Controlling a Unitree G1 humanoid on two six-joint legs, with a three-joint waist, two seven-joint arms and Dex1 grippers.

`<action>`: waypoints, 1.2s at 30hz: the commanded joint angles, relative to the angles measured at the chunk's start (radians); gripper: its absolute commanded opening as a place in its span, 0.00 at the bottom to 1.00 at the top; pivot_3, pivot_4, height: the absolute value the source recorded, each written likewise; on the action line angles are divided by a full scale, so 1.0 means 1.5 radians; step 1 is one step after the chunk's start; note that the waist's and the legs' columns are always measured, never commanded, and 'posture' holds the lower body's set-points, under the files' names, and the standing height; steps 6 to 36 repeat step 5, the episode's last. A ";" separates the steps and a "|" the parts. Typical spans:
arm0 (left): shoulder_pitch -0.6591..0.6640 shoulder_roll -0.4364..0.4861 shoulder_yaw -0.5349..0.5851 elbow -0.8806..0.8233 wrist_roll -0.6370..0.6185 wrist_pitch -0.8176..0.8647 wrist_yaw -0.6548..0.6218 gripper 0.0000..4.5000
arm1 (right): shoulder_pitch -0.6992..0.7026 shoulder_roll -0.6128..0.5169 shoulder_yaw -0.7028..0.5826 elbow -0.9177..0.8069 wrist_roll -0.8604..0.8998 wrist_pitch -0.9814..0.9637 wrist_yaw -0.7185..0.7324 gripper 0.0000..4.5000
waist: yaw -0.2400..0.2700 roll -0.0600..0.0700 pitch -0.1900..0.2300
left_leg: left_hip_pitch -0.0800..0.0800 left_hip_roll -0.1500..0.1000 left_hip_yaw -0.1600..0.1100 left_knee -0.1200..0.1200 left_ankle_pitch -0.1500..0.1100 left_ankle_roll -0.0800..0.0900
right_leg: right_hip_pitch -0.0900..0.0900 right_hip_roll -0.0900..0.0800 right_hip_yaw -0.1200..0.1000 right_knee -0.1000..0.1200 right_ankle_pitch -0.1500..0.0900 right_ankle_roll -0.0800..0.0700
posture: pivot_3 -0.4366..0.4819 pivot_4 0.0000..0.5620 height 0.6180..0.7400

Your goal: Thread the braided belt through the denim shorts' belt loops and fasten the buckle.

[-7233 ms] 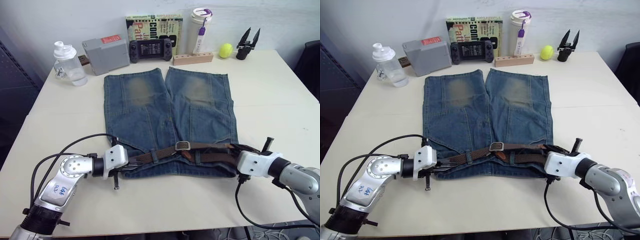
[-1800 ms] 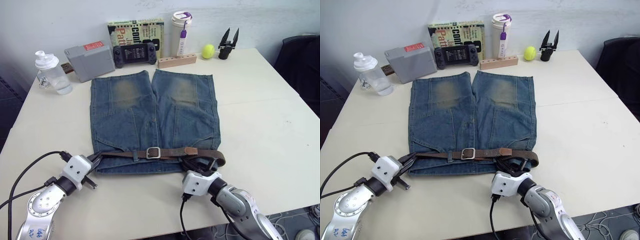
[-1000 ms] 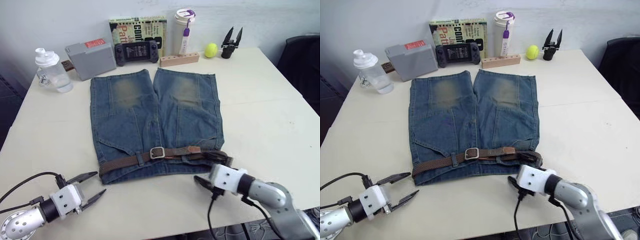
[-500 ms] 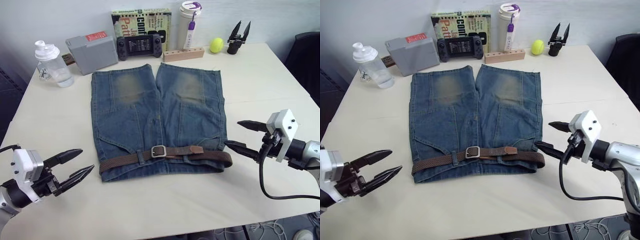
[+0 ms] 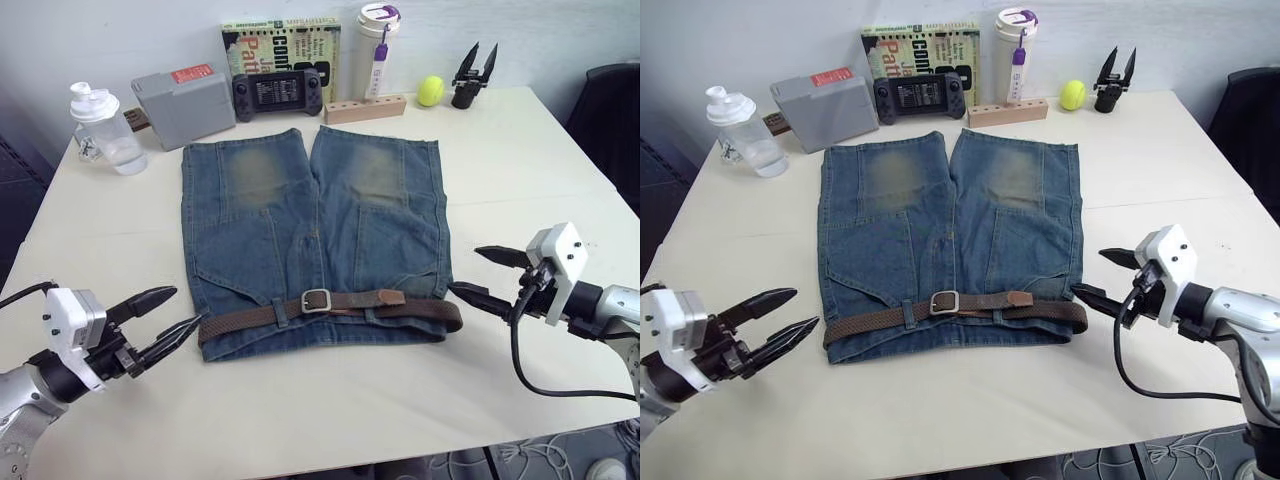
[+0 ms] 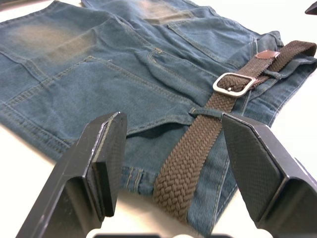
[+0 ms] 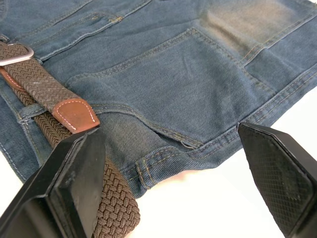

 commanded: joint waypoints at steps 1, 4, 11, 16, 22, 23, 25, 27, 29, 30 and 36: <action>-0.003 -0.009 0.005 -0.016 0.012 -0.002 -0.008 0.75 | -0.001 0.001 -0.013 -0.012 0.009 -0.010 -0.005 1.00 | 0.000 0.000 0.000 | 0.000 0.000 0.001 0.000 0.000 0.000 | 0.000 0.000 0.000 0.000 0.000 0.000 | 0.48 0.27 0.88; -0.007 -0.012 0.006 -0.016 0.014 0.002 -0.011 0.75 | -0.002 0.003 -0.013 -0.009 0.010 -0.012 -0.009 1.00 | 0.000 0.000 0.000 | 0.000 0.000 0.004 0.000 0.000 0.000 | 0.000 0.001 0.001 0.000 0.000 0.000 | 0.48 0.27 0.88; -0.008 -0.011 0.006 -0.015 0.016 0.003 -0.014 0.75 | -0.002 0.004 -0.011 -0.008 0.009 -0.013 -0.010 1.00 | 0.000 0.000 0.000 | 0.000 0.000 0.004 0.000 0.000 0.000 | 0.000 0.001 0.001 0.000 0.000 0.000 | 0.48 0.27 0.88; -0.008 -0.011 0.006 -0.015 0.016 0.003 -0.014 0.75 | -0.002 0.004 -0.011 -0.008 0.009 -0.013 -0.010 1.00 | 0.000 0.000 0.000 | 0.000 0.000 0.004 0.000 0.000 0.000 | 0.000 0.001 0.001 0.000 0.000 0.000 | 0.48 0.27 0.88; -0.008 -0.011 0.006 -0.015 0.016 0.003 -0.014 0.75 | -0.002 0.004 -0.011 -0.008 0.009 -0.013 -0.010 1.00 | 0.000 0.000 0.000 | 0.000 0.000 0.004 0.000 0.000 0.000 | 0.000 0.001 0.001 0.000 0.000 0.000 | 0.48 0.27 0.88; -0.008 -0.011 0.006 -0.015 0.016 0.003 -0.014 0.75 | -0.002 0.004 -0.011 -0.008 0.009 -0.013 -0.010 1.00 | 0.000 0.000 0.000 | 0.000 0.000 0.004 0.000 0.000 0.000 | 0.000 0.001 0.001 0.000 0.000 0.000 | 0.48 0.27 0.88; -0.008 -0.011 0.006 -0.015 0.016 0.003 -0.014 0.75 | -0.002 0.004 -0.011 -0.008 0.009 -0.013 -0.010 1.00 | 0.000 0.000 0.000 | 0.000 0.000 0.004 0.000 0.000 0.000 | 0.000 0.001 0.001 0.000 0.000 0.000 | 0.48 0.27 0.88; -0.008 -0.011 0.006 -0.015 0.016 0.003 -0.014 0.75 | -0.002 0.004 -0.011 -0.008 0.009 -0.013 -0.010 1.00 | 0.000 0.000 0.000 | 0.000 0.000 0.004 0.000 0.000 0.000 | 0.000 0.001 0.001 0.000 0.000 0.000 | 0.48 0.27 0.88; -0.008 -0.011 0.006 -0.015 0.016 0.003 -0.014 0.75 | -0.002 0.004 -0.011 -0.008 0.009 -0.013 -0.010 1.00 | 0.000 0.000 0.000 | 0.000 0.000 0.004 0.000 0.000 0.000 | 0.000 0.001 0.001 0.000 0.000 0.000 | 0.48 0.27 0.88; -0.008 -0.011 0.006 -0.015 0.016 0.003 -0.014 0.75 | -0.002 0.004 -0.011 -0.008 0.009 -0.013 -0.010 1.00 | 0.000 0.000 0.000 | 0.000 0.000 0.004 0.000 0.000 0.000 | 0.000 0.001 0.001 0.000 0.000 0.000 | 0.48 0.27 0.88; -0.008 -0.011 0.006 -0.015 0.016 0.003 -0.014 0.75 | -0.002 0.004 -0.011 -0.008 0.009 -0.013 -0.010 1.00 | 0.000 0.000 0.000 | 0.000 0.000 0.004 0.000 0.000 0.000 | 0.000 0.001 0.001 0.000 0.000 0.000 | 0.48 0.27 0.88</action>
